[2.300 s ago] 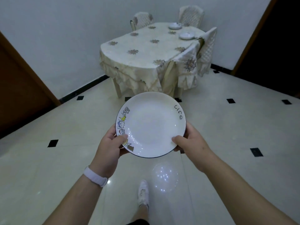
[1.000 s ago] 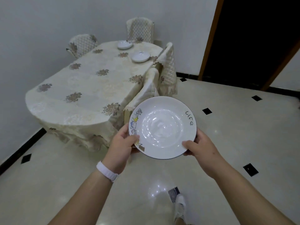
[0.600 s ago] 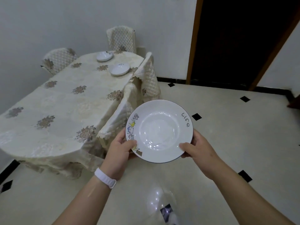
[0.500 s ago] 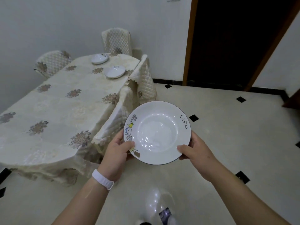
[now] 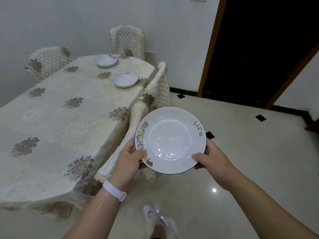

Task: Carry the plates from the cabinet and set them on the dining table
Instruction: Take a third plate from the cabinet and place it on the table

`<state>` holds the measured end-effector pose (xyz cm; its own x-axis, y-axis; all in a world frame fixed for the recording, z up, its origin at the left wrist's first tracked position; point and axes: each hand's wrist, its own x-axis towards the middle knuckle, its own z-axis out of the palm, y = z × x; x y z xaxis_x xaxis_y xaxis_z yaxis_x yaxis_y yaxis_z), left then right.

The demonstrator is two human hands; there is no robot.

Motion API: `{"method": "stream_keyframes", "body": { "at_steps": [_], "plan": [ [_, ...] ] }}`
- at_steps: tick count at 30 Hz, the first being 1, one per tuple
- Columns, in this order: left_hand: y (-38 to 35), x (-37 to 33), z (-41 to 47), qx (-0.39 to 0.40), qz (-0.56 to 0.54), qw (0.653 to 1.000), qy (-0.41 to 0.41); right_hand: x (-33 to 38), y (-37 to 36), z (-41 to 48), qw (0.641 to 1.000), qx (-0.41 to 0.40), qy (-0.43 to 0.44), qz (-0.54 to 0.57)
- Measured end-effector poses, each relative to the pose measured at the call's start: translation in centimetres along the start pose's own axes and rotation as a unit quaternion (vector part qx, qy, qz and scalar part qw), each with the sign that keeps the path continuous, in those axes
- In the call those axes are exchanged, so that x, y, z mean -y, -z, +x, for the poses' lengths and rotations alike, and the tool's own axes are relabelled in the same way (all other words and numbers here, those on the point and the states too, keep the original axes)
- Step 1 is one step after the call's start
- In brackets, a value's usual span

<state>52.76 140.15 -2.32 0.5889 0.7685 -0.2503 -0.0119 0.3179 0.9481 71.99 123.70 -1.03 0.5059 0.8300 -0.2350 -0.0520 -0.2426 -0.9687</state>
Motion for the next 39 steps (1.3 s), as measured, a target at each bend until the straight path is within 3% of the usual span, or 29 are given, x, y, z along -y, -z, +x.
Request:
{"method": "stream_keyframes", "body": {
  "at_steps": [12,22,29,39],
  "plan": [
    [11.8,-5.5,12.6,-0.055,-0.078,0.995,-0.034,6.2,-10.7,17.2,0.993,0.064,-0.003,-0.100],
    [19.1,-6.9,12.4,-0.188,-0.062,0.979,-0.040,8.2,-18.8,25.1,0.972,0.184,0.007,-0.147],
    [21.7,-4.6,11.1,-0.297,-0.100,0.950,-0.015,6.8,-23.6,29.1,0.953,0.273,-0.013,-0.131],
    [20.9,-2.9,14.9,-0.447,-0.113,0.887,0.033,4.8,-26.7,38.6,0.895,0.411,-0.025,-0.170]
  ]
}}
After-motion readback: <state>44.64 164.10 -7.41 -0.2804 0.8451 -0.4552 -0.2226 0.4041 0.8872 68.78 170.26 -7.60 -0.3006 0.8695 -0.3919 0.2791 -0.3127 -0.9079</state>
